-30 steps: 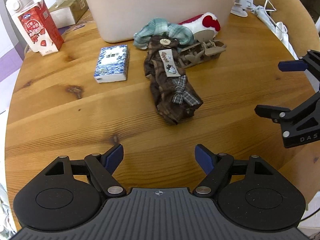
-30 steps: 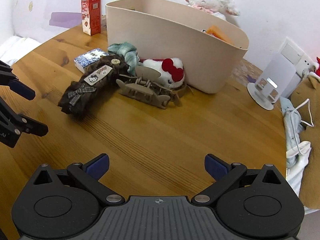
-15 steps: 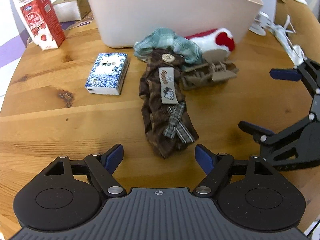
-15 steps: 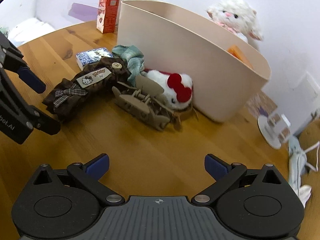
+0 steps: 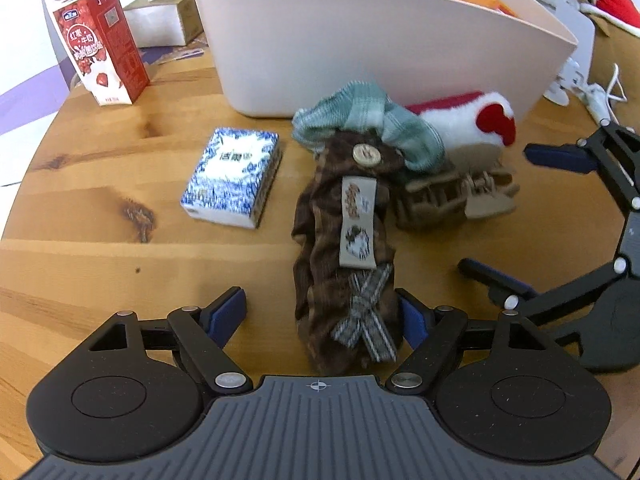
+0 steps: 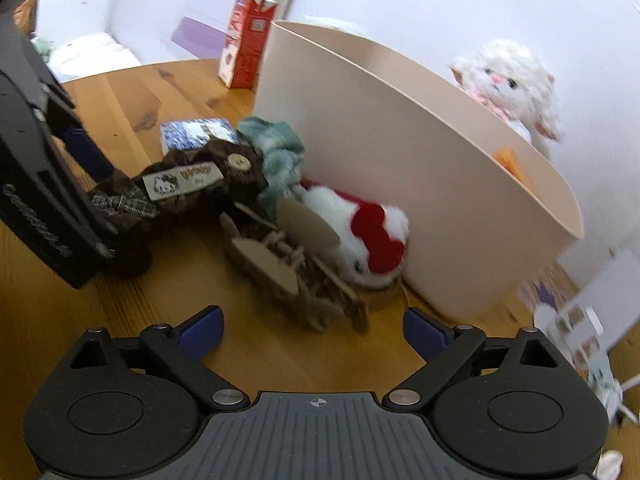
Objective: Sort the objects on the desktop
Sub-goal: 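Grasp the brown bow-tied cloth with the left gripper while the right grasps the beige claw clip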
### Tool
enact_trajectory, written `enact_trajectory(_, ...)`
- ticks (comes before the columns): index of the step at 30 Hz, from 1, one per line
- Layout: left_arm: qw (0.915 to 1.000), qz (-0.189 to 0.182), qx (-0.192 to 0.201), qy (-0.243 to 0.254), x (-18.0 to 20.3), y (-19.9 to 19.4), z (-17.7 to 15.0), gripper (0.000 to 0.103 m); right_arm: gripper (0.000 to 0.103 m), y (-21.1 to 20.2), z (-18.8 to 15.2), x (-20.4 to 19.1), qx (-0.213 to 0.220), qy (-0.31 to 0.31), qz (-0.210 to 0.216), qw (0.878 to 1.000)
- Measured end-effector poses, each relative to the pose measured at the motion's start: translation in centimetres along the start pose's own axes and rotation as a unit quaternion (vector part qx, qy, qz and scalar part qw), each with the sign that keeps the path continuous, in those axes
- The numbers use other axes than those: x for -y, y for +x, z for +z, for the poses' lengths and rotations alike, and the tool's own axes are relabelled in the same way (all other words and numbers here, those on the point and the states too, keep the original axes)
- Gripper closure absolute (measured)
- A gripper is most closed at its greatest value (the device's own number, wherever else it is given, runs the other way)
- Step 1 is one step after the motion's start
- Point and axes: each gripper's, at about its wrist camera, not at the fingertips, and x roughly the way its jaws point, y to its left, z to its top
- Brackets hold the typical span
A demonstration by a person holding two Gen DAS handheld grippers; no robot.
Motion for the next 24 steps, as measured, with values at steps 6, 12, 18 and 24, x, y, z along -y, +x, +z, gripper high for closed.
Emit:
enact_trajectory(6,0.9999,0.003,0.01,-0.001,-0.3,0.6,1.0,0.023,0.019,0.4,0.9,-0.9,0.016,-0.023,0.017,0.999)
enact_trajectory(12,0.9998,0.001,0.017,0.012,-0.5,0.8,1.3,0.024,0.029,0.6,1.3,-0.9,0.016,-0.022,0.032,0.999)
enact_trajectory(18,0.9991,-0.003,0.021,0.036,-0.5,0.5,1.3,0.046,0.063,0.4,1.4,-0.7,-0.001,-0.023,0.042,0.999)
enact_trajectory(24,0.998,-0.013,0.024,0.056,-0.5,0.2,0.9,0.064,0.073,-0.4,1.4,-1.4,-0.015,-0.035,0.057,0.998)
